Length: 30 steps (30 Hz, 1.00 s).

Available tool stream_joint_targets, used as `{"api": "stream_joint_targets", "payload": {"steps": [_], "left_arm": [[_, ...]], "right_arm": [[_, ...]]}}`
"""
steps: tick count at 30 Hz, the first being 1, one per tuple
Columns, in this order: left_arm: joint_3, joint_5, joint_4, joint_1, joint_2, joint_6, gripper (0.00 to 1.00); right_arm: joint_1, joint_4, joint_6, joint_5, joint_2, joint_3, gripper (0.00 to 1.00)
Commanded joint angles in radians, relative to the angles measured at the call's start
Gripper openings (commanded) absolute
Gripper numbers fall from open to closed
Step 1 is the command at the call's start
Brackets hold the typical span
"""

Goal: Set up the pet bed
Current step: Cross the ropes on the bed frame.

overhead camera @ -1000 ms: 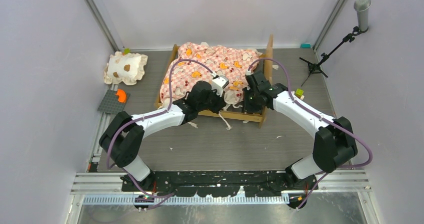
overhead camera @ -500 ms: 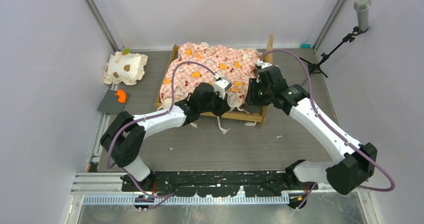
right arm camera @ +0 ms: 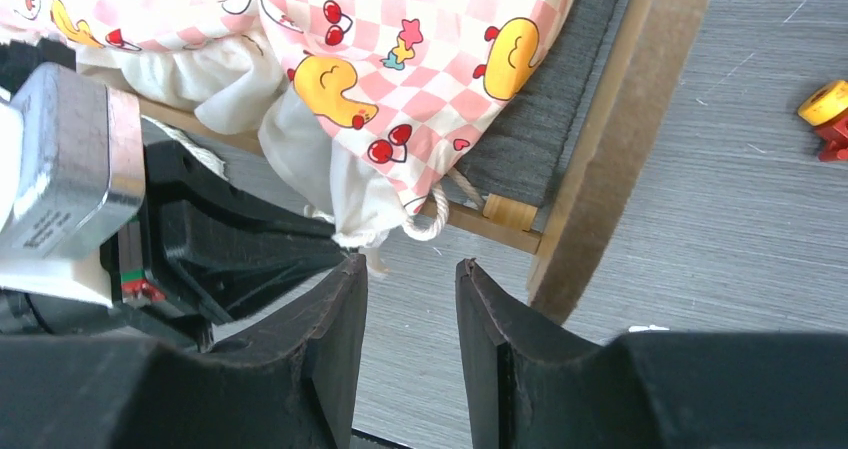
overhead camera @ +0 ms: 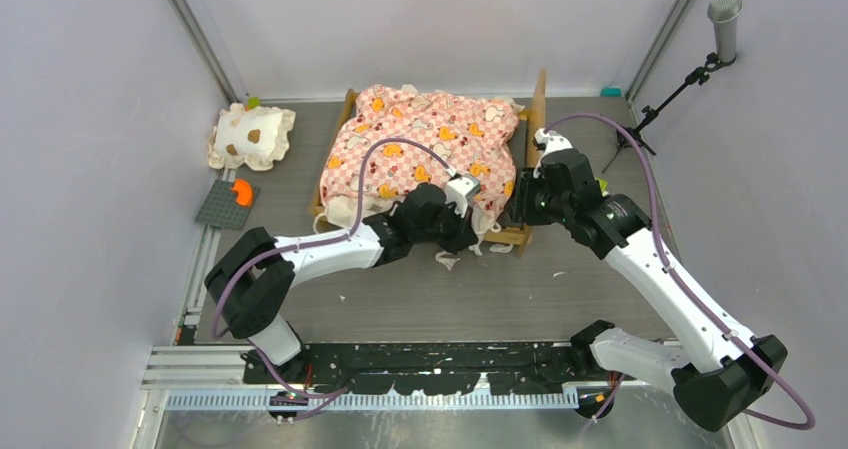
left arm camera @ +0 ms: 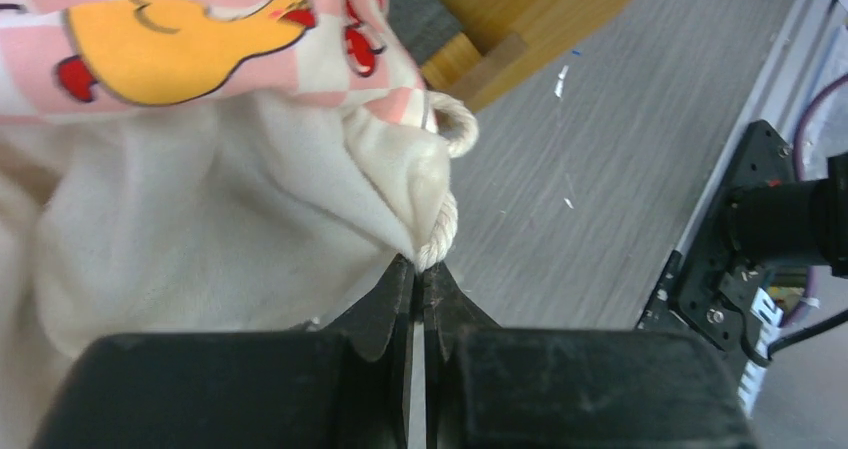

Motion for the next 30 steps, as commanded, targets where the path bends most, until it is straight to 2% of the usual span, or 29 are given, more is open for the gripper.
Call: {"api": "stream_joint_targets", "payload": {"steps": [1,3,6,10,13,14,15,18,23,28,30], "left_arm": [[0.014,-0.008,0.034,-0.047,0.0,-0.046,0.06],[0.023,-0.008,0.038,-0.058,0.011,-0.059,0.11],[0.03,-0.009,0.039,-0.067,0.009,-0.061,0.27],[0.023,-0.052,0.0,-0.067,-0.032,-0.017,0.42],[0.03,-0.083,-0.066,-0.065,-0.073,0.079,0.6],[0.039,-0.085,-0.096,-0.063,-0.086,0.125,0.73],[0.053,-0.085,-0.126,-0.059,-0.097,0.163,0.78],[0.09,-0.027,-0.223,-0.017,-0.127,0.281,0.82],[0.093,0.23,-0.256,0.106,-0.171,0.396,0.82],[0.082,0.378,-0.289,0.12,-0.152,0.655,0.79],[0.116,0.388,-0.342,0.12,-0.117,0.723,0.77]], "right_arm": [[0.0,0.013,0.01,0.027,-0.05,-0.032,0.43],[0.0,0.01,0.013,0.028,-0.064,-0.044,0.43],[0.0,0.004,0.017,0.033,-0.084,-0.059,0.43],[0.001,-0.006,0.02,0.053,-0.124,-0.07,0.44],[0.001,-0.02,0.018,0.06,-0.147,-0.068,0.44],[0.001,-0.028,0.017,0.063,-0.151,-0.064,0.44],[0.0,-0.036,0.016,0.067,-0.157,-0.06,0.44],[0.0,-0.051,0.018,0.068,-0.181,-0.055,0.44],[0.001,-0.079,0.013,0.056,-0.208,-0.05,0.44],[0.001,-0.106,0.006,0.057,-0.232,-0.047,0.44],[0.001,-0.115,0.006,0.06,-0.243,-0.044,0.44]]}}
